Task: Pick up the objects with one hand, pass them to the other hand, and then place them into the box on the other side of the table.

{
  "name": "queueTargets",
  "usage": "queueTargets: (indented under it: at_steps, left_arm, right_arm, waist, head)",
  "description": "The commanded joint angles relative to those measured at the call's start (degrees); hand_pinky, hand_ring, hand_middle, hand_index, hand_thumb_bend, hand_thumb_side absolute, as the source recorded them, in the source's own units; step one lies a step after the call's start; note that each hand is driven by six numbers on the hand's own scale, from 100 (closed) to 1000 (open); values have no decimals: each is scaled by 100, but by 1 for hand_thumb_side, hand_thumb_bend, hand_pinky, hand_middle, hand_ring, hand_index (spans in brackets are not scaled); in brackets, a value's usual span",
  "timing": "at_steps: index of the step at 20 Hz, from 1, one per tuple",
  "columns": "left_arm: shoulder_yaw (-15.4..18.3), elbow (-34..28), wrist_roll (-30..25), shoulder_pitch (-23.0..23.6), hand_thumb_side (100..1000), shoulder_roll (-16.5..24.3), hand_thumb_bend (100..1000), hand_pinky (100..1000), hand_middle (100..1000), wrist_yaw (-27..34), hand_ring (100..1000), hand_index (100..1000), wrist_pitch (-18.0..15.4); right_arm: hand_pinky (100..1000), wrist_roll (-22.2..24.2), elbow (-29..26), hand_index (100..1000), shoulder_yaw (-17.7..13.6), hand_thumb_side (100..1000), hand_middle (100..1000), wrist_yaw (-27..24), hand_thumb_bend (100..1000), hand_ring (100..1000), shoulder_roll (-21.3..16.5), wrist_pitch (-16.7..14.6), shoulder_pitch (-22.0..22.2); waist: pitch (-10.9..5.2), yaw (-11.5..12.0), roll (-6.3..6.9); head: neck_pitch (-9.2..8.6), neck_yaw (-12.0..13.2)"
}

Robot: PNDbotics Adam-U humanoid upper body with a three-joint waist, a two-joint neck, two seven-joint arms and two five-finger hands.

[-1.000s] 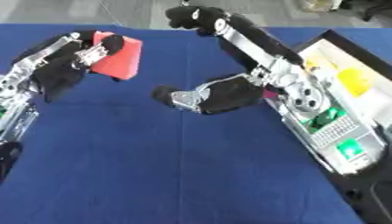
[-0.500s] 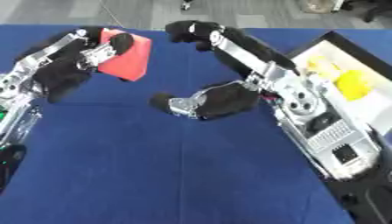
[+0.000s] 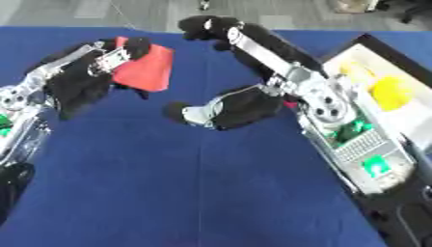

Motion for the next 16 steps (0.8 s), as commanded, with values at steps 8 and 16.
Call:
queueTargets:
  at_steps: [8,16]
  left_arm:
    - [-77,57,174,-219,522,-81,273,550,474,937,539,525,301]
    - [-217,-162,483,-285,528,-38,265,550,474,1644,539,526,386]
  right_arm:
    - [942,384,-94,946,-204,211,875,472,578,965,115,-101,-62]
    - [937,459,-94,946,-247,249,868,564,548,959,249,166,-31]
  waist:
    - [-11,10,-35]
    - [9,13,-47]
  head:
    - [-64,-42]
    - [-47,-44]
